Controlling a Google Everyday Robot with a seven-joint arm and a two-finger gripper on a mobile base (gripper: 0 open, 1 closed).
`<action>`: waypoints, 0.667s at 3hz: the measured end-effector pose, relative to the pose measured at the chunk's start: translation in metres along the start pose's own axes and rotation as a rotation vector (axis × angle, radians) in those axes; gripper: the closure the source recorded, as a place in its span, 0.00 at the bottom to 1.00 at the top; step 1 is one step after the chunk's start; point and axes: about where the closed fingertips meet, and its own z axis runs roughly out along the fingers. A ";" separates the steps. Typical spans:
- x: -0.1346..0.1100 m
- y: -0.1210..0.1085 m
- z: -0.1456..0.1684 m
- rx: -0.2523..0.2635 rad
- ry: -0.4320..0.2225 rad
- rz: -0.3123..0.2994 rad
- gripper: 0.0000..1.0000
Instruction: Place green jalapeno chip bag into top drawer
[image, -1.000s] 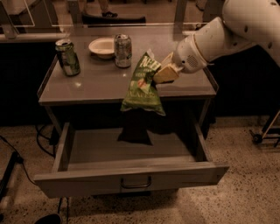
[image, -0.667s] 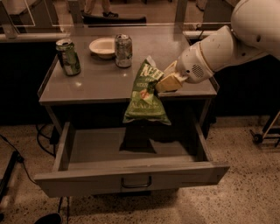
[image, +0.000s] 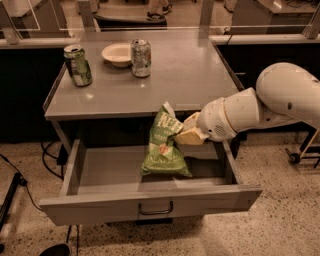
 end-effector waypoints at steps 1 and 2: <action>0.000 0.000 0.000 0.000 0.001 0.000 1.00; 0.019 -0.004 0.018 0.002 0.029 -0.015 1.00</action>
Offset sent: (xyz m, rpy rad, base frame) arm 0.0040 -0.0057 -0.0319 -0.0554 -0.0100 0.0092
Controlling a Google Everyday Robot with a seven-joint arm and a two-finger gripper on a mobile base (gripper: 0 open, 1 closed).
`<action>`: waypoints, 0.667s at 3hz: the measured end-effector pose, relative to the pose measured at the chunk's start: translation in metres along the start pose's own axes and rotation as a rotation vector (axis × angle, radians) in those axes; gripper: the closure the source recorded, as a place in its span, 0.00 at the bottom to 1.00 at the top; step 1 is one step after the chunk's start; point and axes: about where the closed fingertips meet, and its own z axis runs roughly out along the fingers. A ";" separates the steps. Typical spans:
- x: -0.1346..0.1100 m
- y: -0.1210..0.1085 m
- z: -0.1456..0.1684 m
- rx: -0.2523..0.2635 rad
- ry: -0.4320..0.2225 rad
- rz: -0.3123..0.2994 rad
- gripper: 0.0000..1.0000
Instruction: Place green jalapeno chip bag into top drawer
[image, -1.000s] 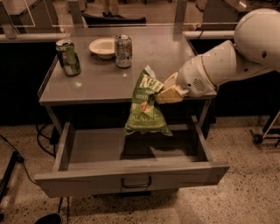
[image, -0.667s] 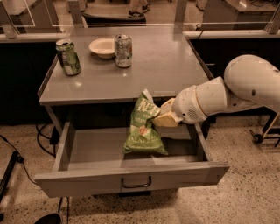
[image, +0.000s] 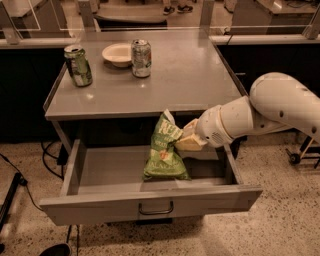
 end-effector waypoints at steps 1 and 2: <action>0.014 -0.006 0.017 0.007 0.008 0.000 1.00; 0.035 -0.016 0.048 0.002 -0.007 0.015 1.00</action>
Offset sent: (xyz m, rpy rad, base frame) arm 0.0277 0.0056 -0.0816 0.0185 0.0066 -0.0244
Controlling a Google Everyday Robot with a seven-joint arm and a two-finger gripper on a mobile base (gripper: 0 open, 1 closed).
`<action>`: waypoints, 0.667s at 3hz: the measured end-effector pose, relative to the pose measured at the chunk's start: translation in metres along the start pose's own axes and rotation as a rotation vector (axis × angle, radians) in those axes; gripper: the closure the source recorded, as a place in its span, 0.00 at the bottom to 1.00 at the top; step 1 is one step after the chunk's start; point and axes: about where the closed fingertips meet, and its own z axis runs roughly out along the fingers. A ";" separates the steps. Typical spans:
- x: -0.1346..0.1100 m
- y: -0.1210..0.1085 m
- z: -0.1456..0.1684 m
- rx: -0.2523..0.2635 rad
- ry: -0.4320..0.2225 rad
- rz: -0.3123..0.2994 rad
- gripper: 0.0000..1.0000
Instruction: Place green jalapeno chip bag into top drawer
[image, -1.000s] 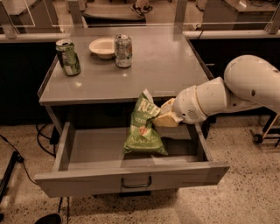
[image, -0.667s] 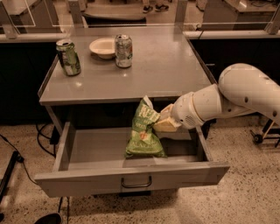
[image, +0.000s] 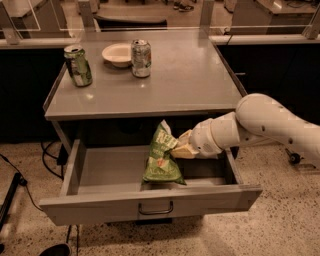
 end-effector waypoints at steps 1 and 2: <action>0.013 -0.007 0.022 -0.009 -0.013 0.018 1.00; 0.025 -0.012 0.051 -0.035 -0.017 0.031 1.00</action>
Offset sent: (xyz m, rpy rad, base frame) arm 0.0286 0.0288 -0.0846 0.0455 0.0658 0.0130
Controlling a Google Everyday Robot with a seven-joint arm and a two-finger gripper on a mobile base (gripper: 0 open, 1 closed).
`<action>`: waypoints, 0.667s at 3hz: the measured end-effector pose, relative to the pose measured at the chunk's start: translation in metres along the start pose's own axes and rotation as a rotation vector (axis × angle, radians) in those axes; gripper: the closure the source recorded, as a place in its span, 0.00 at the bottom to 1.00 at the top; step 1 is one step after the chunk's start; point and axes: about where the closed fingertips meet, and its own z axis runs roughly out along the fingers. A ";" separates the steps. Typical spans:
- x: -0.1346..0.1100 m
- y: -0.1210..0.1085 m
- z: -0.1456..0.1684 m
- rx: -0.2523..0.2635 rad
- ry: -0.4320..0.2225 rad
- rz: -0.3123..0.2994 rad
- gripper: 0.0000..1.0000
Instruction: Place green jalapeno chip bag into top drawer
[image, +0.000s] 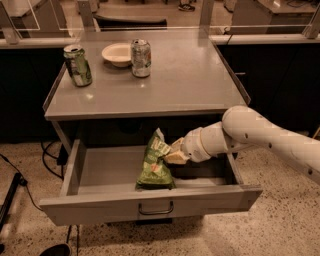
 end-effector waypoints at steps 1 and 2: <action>0.010 -0.006 0.024 -0.019 0.002 0.004 1.00; 0.021 -0.010 0.039 -0.022 0.018 0.004 0.98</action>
Offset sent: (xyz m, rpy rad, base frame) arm 0.0190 0.0114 -0.0609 -0.0288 0.0253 0.0103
